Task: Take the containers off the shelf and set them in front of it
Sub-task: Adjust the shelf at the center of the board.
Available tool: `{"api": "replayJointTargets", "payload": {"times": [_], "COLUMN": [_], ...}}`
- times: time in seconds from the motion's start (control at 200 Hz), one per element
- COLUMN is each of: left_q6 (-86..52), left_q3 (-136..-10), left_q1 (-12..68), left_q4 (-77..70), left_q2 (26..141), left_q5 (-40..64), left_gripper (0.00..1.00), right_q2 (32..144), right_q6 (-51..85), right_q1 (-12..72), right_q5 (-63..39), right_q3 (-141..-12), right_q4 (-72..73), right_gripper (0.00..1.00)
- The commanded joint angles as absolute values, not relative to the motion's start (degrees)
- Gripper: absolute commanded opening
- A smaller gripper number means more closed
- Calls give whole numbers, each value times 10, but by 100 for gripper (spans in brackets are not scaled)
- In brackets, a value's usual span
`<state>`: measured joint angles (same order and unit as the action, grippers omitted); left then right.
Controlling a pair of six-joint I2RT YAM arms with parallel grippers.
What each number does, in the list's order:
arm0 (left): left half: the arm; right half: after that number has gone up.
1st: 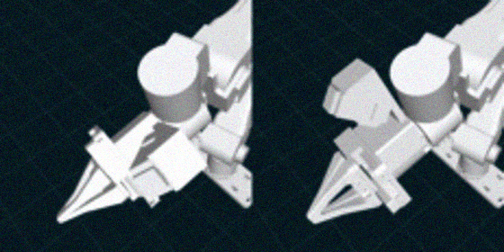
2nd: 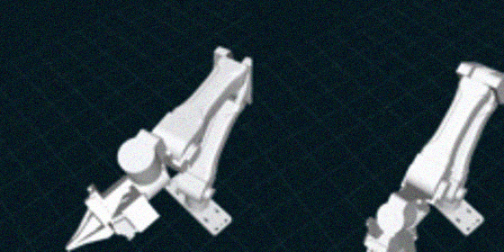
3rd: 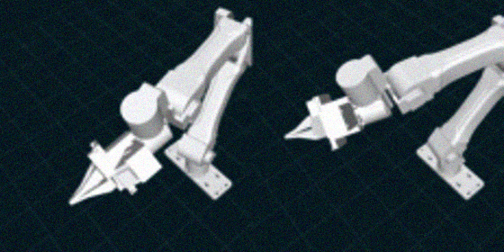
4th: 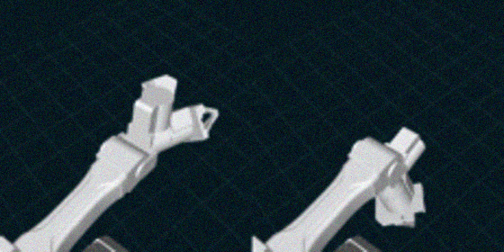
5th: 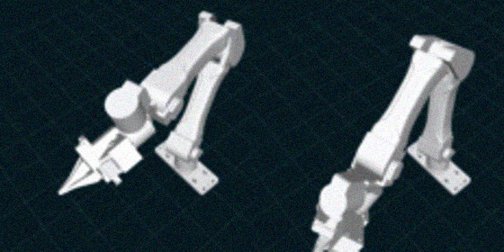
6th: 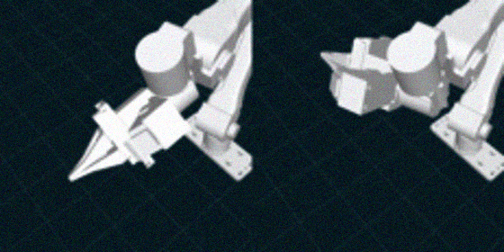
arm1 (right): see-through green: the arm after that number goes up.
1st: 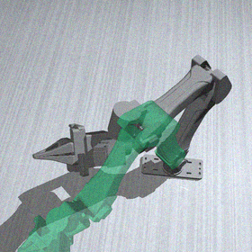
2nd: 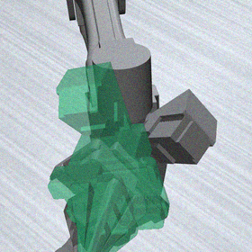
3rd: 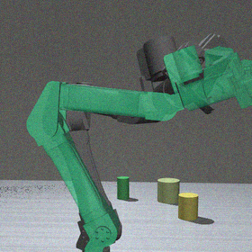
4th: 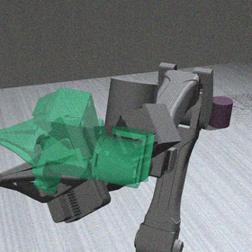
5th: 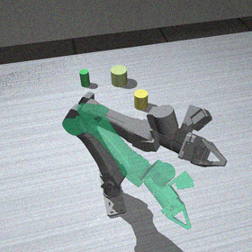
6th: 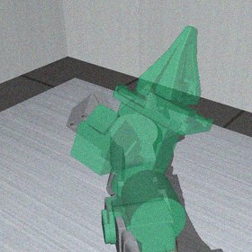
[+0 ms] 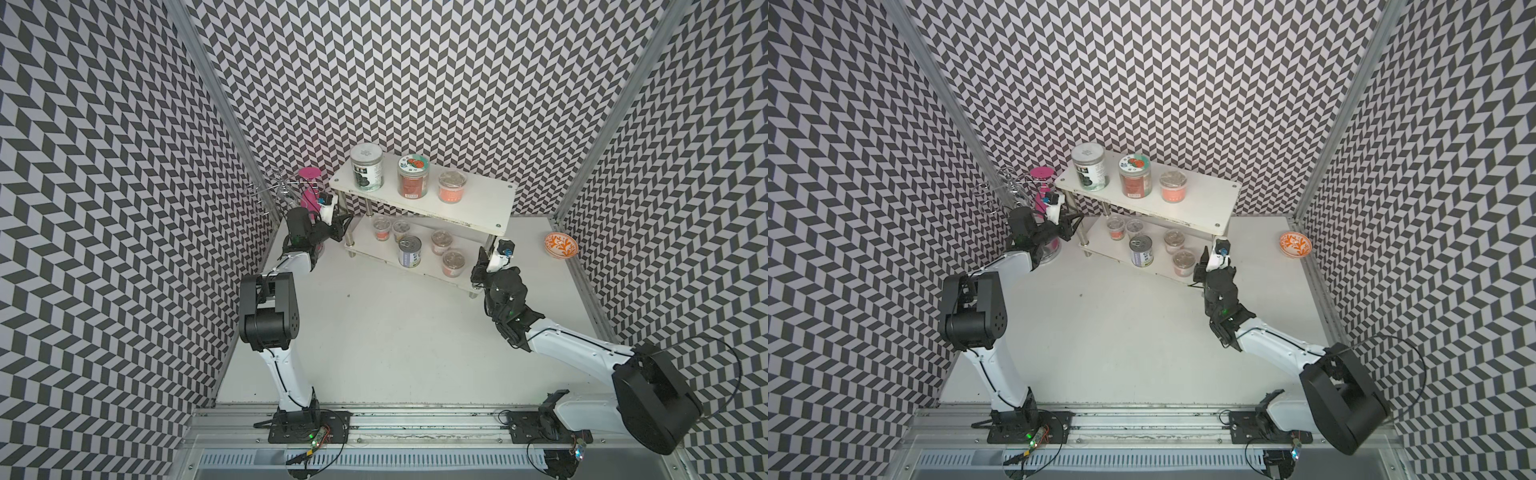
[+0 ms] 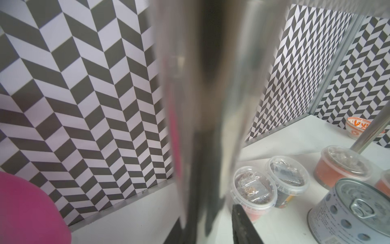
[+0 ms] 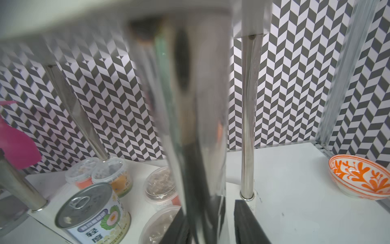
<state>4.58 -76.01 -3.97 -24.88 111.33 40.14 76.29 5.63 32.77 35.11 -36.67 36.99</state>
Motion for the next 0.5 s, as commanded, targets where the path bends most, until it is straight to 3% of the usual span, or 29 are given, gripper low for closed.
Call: {"api": "replayJointTargets", "payload": {"times": [0.0,0.17,0.37,0.496], "left_q6": [62,84,91,90], "left_q3": [-777,-777,-770,-770], "left_q1": [-42,-42,-43,-43], "left_q4": [-230,-205,-202,-200], "left_q2": [1119,1111,1104,1103], "left_q5": [424,420,426,430], "left_gripper": [32,25,10,7], "right_q2": [772,772,767,762], "right_q6": [47,49,49,42], "right_q1": [321,311,289,279], "right_q5": [345,326,298,280], "right_q3": [-384,-379,-374,-368], "right_q4": [410,414,414,423], "right_gripper": [30,21,17,14]}}
